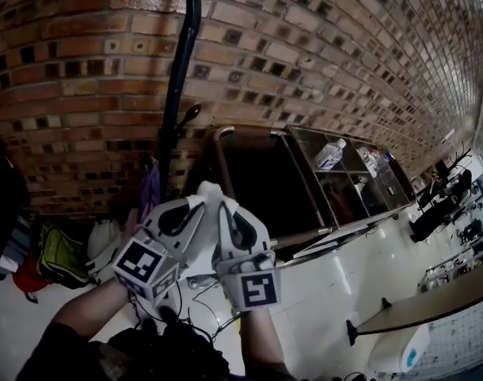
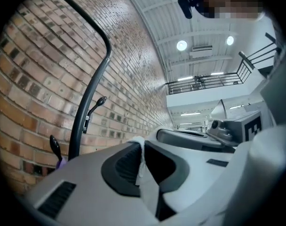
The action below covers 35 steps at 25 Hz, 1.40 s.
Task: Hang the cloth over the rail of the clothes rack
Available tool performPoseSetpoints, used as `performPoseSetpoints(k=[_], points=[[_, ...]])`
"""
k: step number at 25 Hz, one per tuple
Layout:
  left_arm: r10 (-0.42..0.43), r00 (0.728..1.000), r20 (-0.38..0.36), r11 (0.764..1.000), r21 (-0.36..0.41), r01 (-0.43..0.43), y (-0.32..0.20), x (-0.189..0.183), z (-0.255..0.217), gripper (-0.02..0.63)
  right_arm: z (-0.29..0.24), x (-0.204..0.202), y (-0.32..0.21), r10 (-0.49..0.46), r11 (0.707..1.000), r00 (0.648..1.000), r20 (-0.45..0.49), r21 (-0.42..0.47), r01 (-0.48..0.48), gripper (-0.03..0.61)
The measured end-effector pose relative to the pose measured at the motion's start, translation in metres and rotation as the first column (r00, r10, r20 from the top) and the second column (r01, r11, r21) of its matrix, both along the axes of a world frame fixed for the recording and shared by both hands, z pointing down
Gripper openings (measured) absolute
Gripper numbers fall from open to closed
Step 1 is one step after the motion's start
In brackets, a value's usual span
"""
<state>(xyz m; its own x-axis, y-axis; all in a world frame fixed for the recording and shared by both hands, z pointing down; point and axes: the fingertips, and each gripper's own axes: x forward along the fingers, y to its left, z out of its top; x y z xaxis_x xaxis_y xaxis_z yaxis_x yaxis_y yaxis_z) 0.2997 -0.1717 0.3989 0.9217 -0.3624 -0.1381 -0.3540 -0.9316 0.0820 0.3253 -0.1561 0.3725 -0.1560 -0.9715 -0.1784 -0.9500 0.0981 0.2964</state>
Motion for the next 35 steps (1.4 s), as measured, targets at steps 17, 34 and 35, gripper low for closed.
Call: performPoseSetpoints(k=[17, 34, 35], points=[[-0.081, 0.996, -0.039, 0.969, 0.231, 0.088, -0.059, 0.067, -0.102, 0.035, -0.088, 0.065, -0.064, -0.128, 0.982, 0.99, 0.054, 0.149, 0.119, 0.028], [-0.156, 0.971, -0.183, 0.889, 0.403, 0.218, -0.117, 0.101, -0.255, 0.035, -0.244, 0.097, -0.121, -0.254, 0.912, 0.967, 0.027, 0.34, 0.23, 0.028], [-0.158, 0.966, -0.203, 0.866, 0.442, 0.234, -0.114, 0.1, -0.263, 0.035, -0.252, 0.096, -0.119, -0.257, 0.9, 0.966, 0.011, 0.366, 0.235, 0.028]])
